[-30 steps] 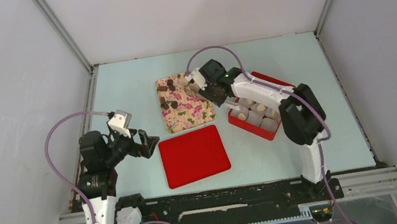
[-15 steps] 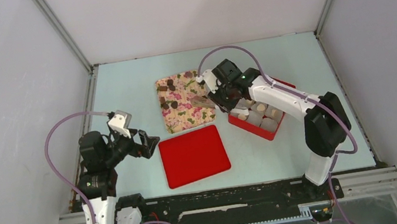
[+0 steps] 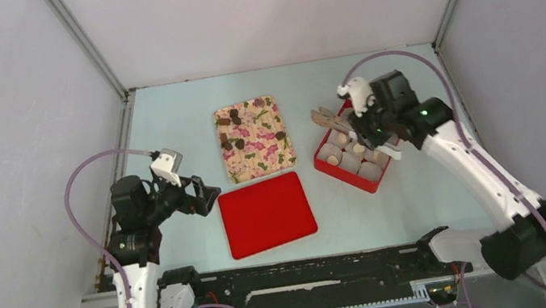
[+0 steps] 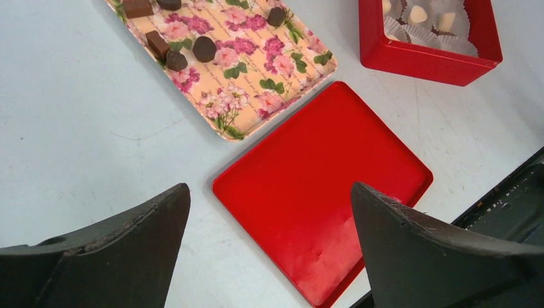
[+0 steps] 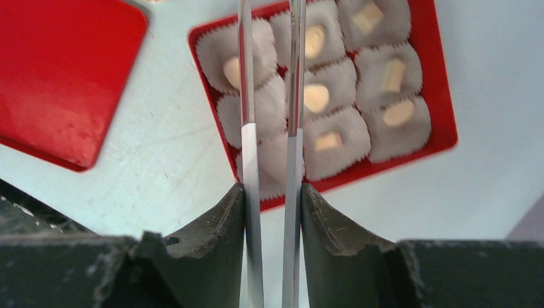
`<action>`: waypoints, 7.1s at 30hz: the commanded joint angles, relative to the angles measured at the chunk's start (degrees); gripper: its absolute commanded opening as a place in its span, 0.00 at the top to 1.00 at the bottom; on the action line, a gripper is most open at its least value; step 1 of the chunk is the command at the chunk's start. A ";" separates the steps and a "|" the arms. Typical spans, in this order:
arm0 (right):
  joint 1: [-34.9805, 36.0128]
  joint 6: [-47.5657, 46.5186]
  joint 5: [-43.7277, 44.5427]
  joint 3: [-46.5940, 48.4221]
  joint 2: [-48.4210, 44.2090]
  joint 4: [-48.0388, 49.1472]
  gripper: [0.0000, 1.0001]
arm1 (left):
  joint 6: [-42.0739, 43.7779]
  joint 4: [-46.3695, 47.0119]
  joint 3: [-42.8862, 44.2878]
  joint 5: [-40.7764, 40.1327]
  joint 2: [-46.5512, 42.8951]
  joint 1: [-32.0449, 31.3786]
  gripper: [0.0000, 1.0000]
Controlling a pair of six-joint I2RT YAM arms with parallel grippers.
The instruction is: Pack the chocolate
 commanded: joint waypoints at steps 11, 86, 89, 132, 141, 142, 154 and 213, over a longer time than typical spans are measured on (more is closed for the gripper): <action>-13.81 -9.01 -3.33 -13.72 -17.58 -10.73 0.82 | 0.37 -0.52 2.08 -0.29 4.70 0.69 0.02; -14.51 -9.94 -9.59 -14.63 -14.57 -8.74 0.58 | 0.04 0.23 1.61 -0.92 4.76 0.69 0.02; -14.33 -9.57 -9.52 -14.63 -14.67 -8.60 0.57 | -0.07 0.35 1.53 -0.74 4.59 0.63 0.02; -7.15 -10.87 -20.58 13.14 9.26 -0.74 0.66 | 7.88 4.30 26.23 -23.19 35.67 -18.43 0.02; -4.73 -7.91 -21.16 15.85 15.11 6.97 0.65 | 27.42 1.28 24.99 -26.41 36.15 -19.70 0.02; -4.76 -8.47 -21.58 16.15 15.72 7.83 0.65 | 27.06 0.21 26.14 -26.32 37.28 -19.70 0.02; 4.35 -12.12 -16.40 27.24 27.88 5.03 0.64 | 3.44 -5.03 32.97 -22.85 44.47 -16.56 0.02; 2.47 -18.01 -16.07 32.22 26.13 -4.77 0.77 | -7.73 4.35 25.41 -20.36 38.06 -12.66 0.02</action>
